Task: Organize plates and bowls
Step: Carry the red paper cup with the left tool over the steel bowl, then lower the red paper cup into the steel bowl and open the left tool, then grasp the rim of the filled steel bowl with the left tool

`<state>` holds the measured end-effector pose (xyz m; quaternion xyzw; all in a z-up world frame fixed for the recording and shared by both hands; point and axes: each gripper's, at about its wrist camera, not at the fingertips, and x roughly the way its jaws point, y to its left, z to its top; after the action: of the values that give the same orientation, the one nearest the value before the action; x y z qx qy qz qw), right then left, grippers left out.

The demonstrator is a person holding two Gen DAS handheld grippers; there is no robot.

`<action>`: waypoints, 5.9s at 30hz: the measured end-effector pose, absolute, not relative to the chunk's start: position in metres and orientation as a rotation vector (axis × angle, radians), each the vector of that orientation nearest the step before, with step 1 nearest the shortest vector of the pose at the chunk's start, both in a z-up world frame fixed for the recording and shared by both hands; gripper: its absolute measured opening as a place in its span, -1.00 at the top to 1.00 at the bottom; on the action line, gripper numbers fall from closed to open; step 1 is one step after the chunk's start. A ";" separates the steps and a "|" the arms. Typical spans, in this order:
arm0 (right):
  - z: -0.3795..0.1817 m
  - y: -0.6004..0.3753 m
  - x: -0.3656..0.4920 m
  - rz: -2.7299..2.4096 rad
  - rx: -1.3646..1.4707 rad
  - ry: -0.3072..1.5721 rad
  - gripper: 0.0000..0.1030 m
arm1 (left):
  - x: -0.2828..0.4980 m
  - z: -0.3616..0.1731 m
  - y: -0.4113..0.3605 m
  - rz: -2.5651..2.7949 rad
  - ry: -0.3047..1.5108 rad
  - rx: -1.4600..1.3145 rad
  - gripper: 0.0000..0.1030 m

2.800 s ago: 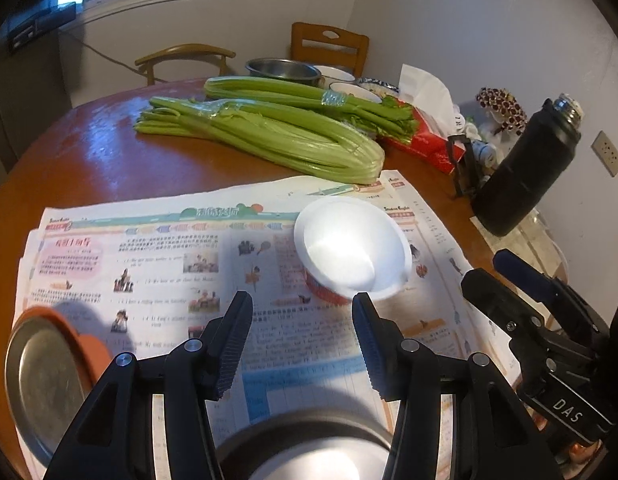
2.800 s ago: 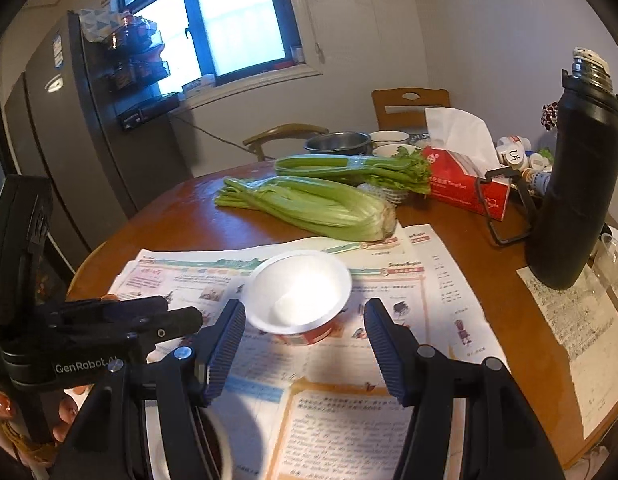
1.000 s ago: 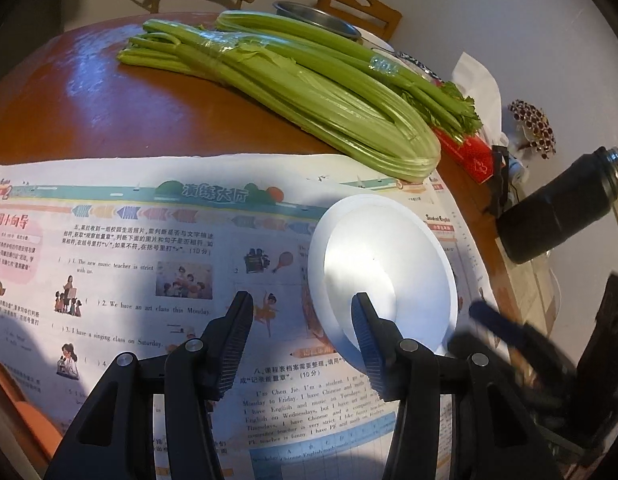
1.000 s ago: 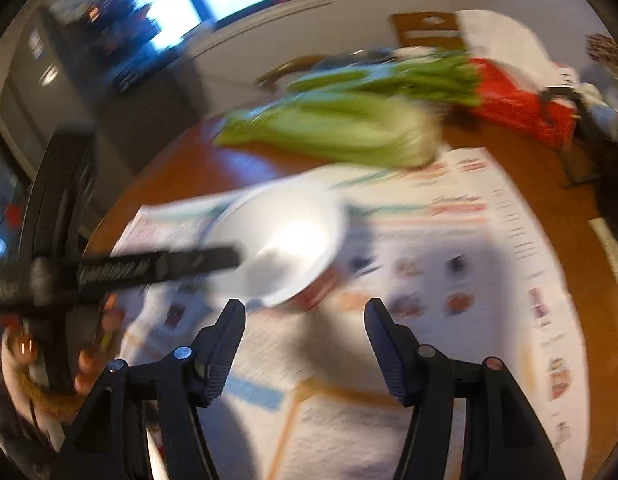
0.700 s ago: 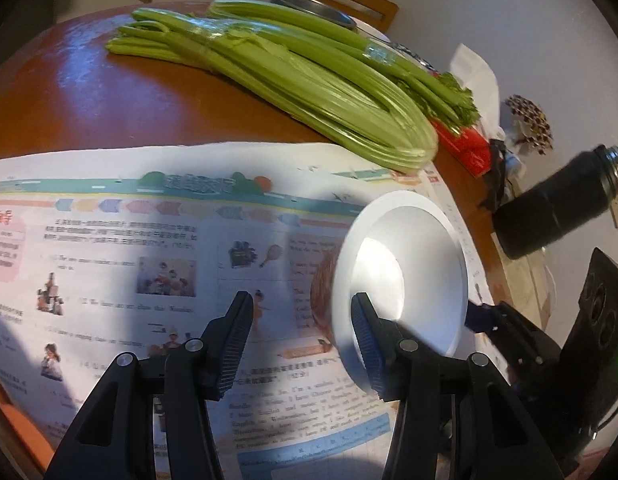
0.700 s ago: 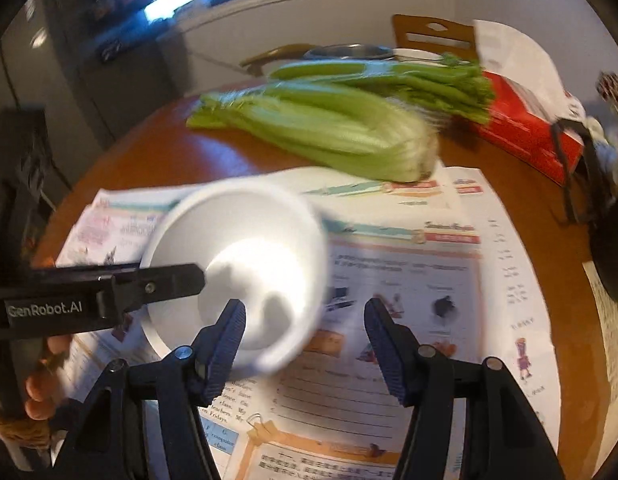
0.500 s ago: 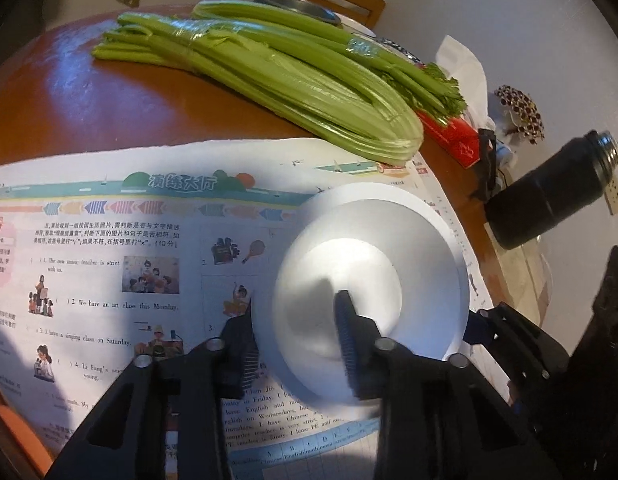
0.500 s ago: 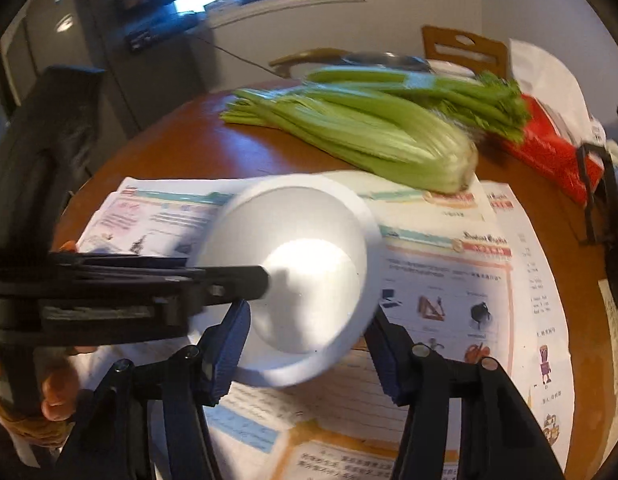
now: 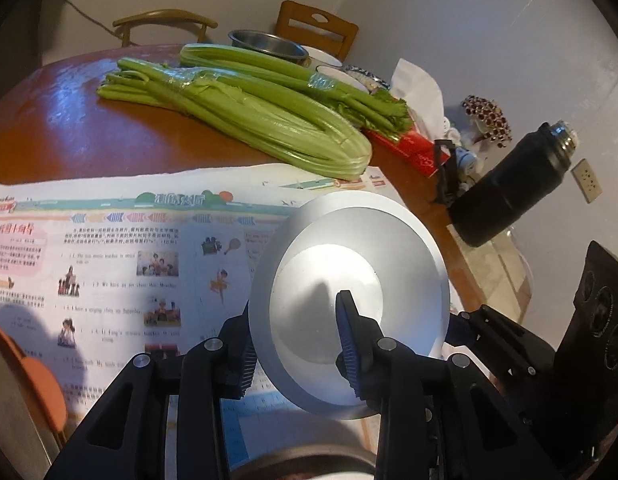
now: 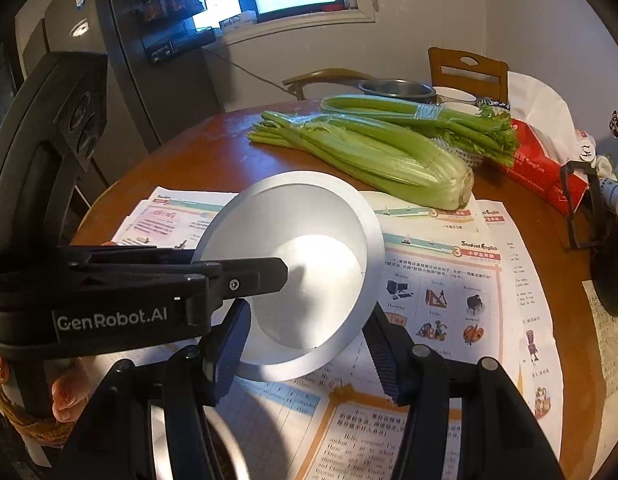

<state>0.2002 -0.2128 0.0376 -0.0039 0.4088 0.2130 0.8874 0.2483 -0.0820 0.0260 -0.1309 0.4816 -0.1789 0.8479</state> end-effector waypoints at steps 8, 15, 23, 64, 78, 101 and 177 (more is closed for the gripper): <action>0.050 -0.209 0.177 0.471 -0.014 0.816 -0.12 | 0.217 0.041 -0.074 -0.362 0.969 -0.286 0.30; 0.064 -0.205 0.151 0.488 -0.028 0.775 -0.12 | 0.187 0.058 -0.071 -0.350 0.924 -0.278 0.30; 0.078 -0.199 0.120 0.514 -0.044 0.737 -0.12 | 0.152 0.075 -0.065 -0.333 0.885 -0.263 0.29; 0.074 -0.193 0.041 0.581 -0.077 0.745 -0.12 | 0.065 0.072 -0.069 -0.260 0.895 -0.226 0.13; 0.051 -0.187 0.040 0.594 -0.094 0.791 -0.12 | 0.071 0.043 -0.064 -0.230 0.960 -0.236 0.12; 0.034 -0.180 0.042 0.577 -0.121 0.817 -0.12 | 0.074 0.028 -0.057 -0.190 0.983 -0.236 0.09; 0.020 -0.218 0.068 0.507 0.027 0.912 -0.13 | 0.080 0.007 -0.037 -0.108 1.004 -0.282 -0.12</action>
<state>0.0676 -0.2182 0.0198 0.0130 0.4357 0.2422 0.8668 0.0798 -0.0370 0.0069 -0.1344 0.4791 -0.0515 0.8659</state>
